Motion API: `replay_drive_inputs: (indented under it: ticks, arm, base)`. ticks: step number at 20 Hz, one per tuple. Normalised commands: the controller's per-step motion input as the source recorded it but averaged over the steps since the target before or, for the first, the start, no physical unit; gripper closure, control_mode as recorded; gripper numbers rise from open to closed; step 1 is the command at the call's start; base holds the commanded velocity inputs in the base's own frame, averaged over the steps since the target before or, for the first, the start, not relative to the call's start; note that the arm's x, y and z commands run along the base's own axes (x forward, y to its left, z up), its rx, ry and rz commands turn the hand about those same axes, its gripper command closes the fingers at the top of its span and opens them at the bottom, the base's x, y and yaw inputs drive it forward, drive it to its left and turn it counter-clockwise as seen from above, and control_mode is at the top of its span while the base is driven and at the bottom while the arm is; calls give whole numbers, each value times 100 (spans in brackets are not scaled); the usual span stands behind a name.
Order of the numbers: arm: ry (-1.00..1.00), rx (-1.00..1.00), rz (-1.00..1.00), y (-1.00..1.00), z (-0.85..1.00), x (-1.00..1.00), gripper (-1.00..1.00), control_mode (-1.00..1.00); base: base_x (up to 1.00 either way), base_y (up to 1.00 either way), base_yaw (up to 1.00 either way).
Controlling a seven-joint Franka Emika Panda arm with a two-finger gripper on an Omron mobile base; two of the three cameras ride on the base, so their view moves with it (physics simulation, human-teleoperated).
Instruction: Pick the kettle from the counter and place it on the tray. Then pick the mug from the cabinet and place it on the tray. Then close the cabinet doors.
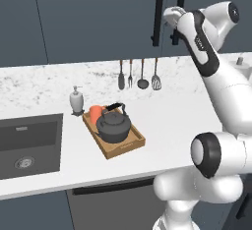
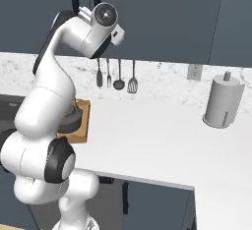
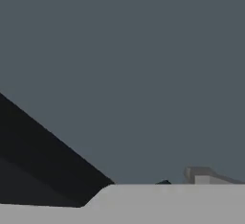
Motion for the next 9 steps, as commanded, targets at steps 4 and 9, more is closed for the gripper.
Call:
replay_drive_inputs:
  ticks: [4,9]
  arm:
    - [0,0,0,3,0,100,-100,-100]
    - [-1,0,0,1,-6,93,-100,-100]
  base:
    - [0,0,0]
    - [0,0,0]
